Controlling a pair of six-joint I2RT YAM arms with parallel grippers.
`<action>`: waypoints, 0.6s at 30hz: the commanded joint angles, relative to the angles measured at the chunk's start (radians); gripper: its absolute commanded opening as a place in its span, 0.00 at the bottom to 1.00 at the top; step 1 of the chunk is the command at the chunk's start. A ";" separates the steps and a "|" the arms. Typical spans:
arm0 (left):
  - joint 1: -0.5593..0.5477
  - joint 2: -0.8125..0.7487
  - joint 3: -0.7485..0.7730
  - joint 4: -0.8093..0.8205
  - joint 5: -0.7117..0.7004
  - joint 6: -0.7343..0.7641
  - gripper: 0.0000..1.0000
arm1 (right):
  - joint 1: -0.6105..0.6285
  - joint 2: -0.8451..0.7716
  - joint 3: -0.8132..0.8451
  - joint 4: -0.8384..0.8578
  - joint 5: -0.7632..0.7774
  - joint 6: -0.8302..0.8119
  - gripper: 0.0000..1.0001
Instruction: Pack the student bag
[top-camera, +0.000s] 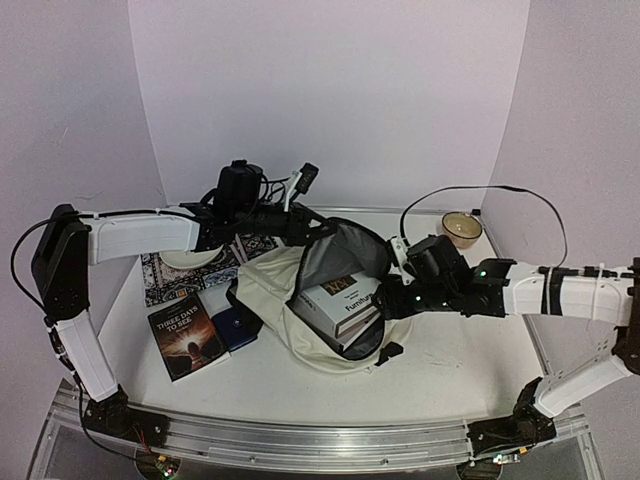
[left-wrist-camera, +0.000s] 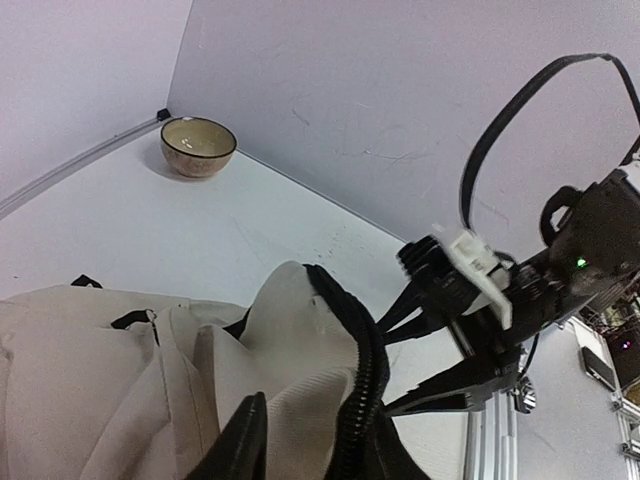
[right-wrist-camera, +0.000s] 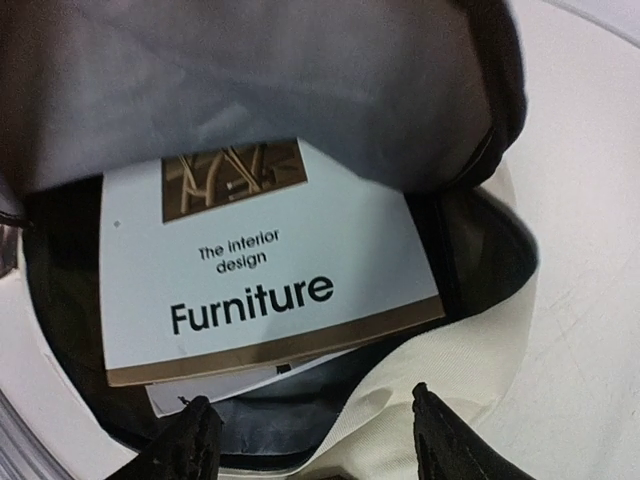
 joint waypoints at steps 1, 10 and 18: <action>0.018 -0.039 -0.005 -0.030 -0.184 -0.045 0.40 | 0.004 -0.091 -0.010 -0.030 0.071 -0.021 0.69; 0.074 -0.175 -0.100 -0.232 -0.502 -0.177 0.97 | 0.004 -0.175 -0.041 -0.060 0.102 -0.034 0.78; 0.088 -0.251 -0.186 -0.310 -0.642 -0.242 0.99 | 0.004 -0.192 -0.058 -0.068 0.115 -0.041 0.83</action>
